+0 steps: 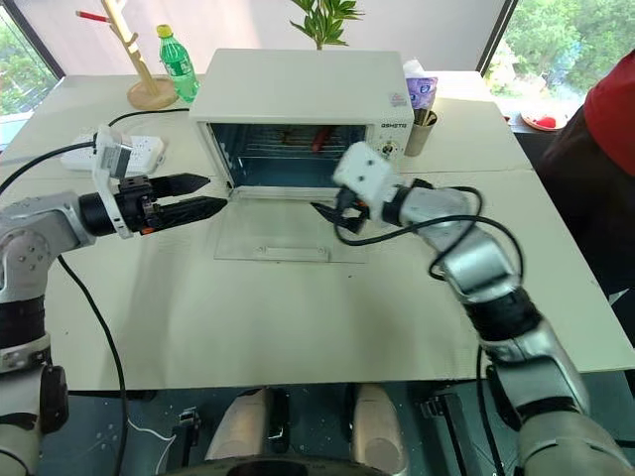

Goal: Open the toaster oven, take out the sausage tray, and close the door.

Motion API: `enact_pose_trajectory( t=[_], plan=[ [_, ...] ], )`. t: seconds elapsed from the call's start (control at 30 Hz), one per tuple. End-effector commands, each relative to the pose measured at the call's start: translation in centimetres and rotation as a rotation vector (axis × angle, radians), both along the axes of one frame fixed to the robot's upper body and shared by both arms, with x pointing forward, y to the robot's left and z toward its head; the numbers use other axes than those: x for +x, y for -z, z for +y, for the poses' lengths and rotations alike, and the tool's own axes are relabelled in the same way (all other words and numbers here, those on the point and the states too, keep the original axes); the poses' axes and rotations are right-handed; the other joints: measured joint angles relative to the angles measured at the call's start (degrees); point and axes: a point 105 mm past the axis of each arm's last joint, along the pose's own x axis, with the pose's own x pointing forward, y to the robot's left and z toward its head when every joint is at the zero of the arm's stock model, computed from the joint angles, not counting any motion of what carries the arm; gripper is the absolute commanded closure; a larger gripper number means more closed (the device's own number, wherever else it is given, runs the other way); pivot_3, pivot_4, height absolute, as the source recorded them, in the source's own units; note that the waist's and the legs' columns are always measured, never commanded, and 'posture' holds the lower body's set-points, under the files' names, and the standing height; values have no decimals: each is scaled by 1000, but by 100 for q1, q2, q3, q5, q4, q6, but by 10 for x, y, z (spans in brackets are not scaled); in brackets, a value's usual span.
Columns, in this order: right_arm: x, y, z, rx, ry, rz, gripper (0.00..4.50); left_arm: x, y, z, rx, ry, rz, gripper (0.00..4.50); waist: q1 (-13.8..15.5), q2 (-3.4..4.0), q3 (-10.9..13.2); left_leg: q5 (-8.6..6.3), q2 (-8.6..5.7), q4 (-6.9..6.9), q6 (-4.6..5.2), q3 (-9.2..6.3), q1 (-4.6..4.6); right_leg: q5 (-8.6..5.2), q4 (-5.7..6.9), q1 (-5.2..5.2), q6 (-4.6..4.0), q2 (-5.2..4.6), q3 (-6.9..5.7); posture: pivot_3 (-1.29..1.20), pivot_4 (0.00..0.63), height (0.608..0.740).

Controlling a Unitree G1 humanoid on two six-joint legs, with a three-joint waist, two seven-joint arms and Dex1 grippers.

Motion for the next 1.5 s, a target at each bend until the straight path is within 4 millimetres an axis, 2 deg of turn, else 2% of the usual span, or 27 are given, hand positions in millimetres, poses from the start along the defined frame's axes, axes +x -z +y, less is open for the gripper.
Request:
enact_pose_trajectory(
  t=[0.03, 0.17, 0.33, 0.5, 0.9, 0.93, 0.97, 1.07, 1.37, 1.47, 1.5],
  plan=[
    [16, -6, 24, -94, -33, -132, 0, -5, -13, 4, 17, -20, -62, 46, -16, 0, 0, 4, 0, -2, -7, 0, 0, 0, 0, -2, 0, 0, 0, 0, 150, 722],
    [43, -5, 51, -188, -30, -232, 0, -7, -15, 7, 24, -34, -77, 46, -27, 1, 0, 14, 1, -5, -24, 0, -1, 0, 1, -4, -1, 0, 0, 0, 150, 722],
    [60, -5, 66, -276, -24, -333, 0, -7, -13, 7, 29, -40, -81, 46, -7, 0, 0, 19, -2, -5, -34, 1, -3, 0, 1, -2, -2, -7, 0, 0, 150, 722],
    [71, -2, 69, -337, 4, -374, 0, -4, -9, 7, 38, -32, -78, 46, -32, 1, 1, 23, -2, -8, -41, 1, -3, 1, 2, -4, -2, -6, 0, 0, 150, 722],
    [79, -6, 69, -384, 60, -444, 0, 12, -10, 2, 81, 12, -112, 46, -39, 2, 1, 25, -1, -10, -44, 1, -3, 1, 3, -5, -2, -6, 0, 0, 150, 722],
    [80, -7, 68, -386, 67, -449, 541, 13, -10, 2, 82, 14, -114, 0, -40, 2, 1, 25, -1, -10, -44, 2, -3, 1, 3, -5, -2, -6, 1, 0, 150, 722],
    [80, -7, 68, -387, 74, -453, 765, 14, -10, 1, 83, 16, -116, 0, -41, 2, 1, 25, -2, -10, -44, 1, -3, 1, 3, -5, -2, -6, 0, 0, 150, 722],
    [81, -7, 66, -387, 86, -462, 2238, 15, -10, 0, 84, 23, -120, 0, -45, 3, 2, 25, -1, -11, -44, 2, -3, 1, 3, -6, -2, -6, 0, 0, 150, 722],
    [83, -6, 63, -396, 115, -478, 2238, 16, -13, -1, 85, 35, -129, 0, -69, 3, 2, 24, -1, -13, -43, 2, -3, 1, 4, -7, -2, -6, 0, 0, 150, 722],
    [84, -6, 63, -395, 117, -477, 3108, 17, -14, -1, 88, 41, -128, 0, -82, 3, 2, 24, -1, -14, -43, 1, -3, 1, 4, -7, -2, -6, 0, 0, 150, 722],
    [83, -6, 64, -395, 116, -476, 3666, 18, -14, -1, 90, 43, -128, 0, -89, 3, 2, 24, -1, -14, -43, 1, -3, 1, 4, -7, -2, -6, 0, 0, 150, 722]
  ],
)
